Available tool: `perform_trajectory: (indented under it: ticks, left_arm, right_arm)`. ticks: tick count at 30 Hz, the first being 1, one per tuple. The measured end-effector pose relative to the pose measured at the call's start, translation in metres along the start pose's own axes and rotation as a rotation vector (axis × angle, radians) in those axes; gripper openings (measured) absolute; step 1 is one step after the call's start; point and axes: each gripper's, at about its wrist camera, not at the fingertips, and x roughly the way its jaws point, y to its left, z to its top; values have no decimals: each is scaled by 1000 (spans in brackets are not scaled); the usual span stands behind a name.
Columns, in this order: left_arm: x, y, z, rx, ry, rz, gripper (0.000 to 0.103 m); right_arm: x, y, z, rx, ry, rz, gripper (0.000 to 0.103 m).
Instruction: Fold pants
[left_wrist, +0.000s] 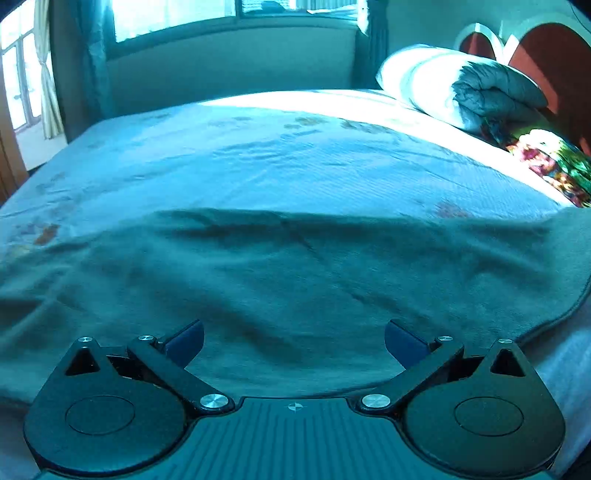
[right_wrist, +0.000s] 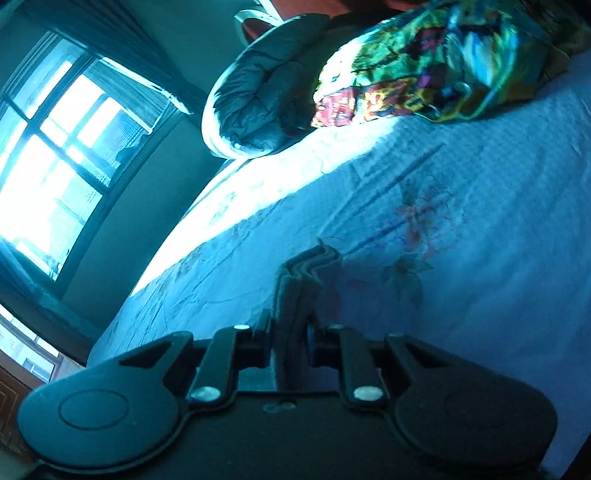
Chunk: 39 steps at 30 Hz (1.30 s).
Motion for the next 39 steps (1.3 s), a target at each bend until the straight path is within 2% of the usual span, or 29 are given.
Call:
perform_trajectory:
  ticks: [5,9,11,13,14,15,17,19,21,22,24,27,28,31,33,34,35,36,38,39]
  left_arm:
    - [-31,135,0,-97,-46,185,103]
    - [-51,230,-30,-218,-23,295,103]
    - [-59,264,-51,-282,-8,323,103]
    - [-61,286,-70,-318,14,342,103]
    - [-60,294,-78,-331,23,350,103]
    - [-60,300,-84,-350,32,349,103]
    - [-58,304,-90,-379,30,306,103]
    - [-54,292,-87,-377,17,266,103]
    - [-45,273,-76,-365,3,190,103]
    - [-38,259,-68,-353,-2,154,103]
    - [-23,224,-48,-305,-11,101,103]
    - [-1,169,-20,-220,0,39,103]
    - [6,150,-14,-178,7,40,103]
    - [26,107,-6,-64,41,86,103]
    - [39,92,-16,-13,113,122,103]
    - [39,91,-24,-23,118,120,103]
    - [37,95,-29,-52,111,108,103]
    - [35,99,-33,-84,110,93,103]
    - [28,106,-31,-109,98,91,103]
    - [23,109,-29,-102,80,122,103]
  right_arm:
    - [4,128,-37,-308,4,135,8]
    - [23,222,-105,-452,89,282,8]
    - [37,255,-151,-470,178,343,8]
    - [55,269,-200,-457,321,403,21]
    - [64,273,-224,-470,413,413,23]
    - [66,272,-246,-498,474,386,23]
    - [54,258,-255,-497,424,393,23]
    - [47,232,-238,-404,393,383,20]
    - [41,215,-212,-368,324,325,19]
    - [37,206,-198,-349,286,312,19]
    - [28,186,-167,-306,240,345,21]
    - [13,168,-146,-344,187,297,22]
    - [13,165,-141,-359,178,284,22]
    - [19,145,-129,-297,202,249,26]
    - [43,124,-136,-222,330,193,29]
    - [57,112,-145,-196,414,125,25]
    - [68,101,-154,-184,482,96,19]
    - [65,96,-156,-191,459,120,16]
    - [58,99,-148,-204,407,145,18]
    - [55,103,-143,-209,372,157,25]
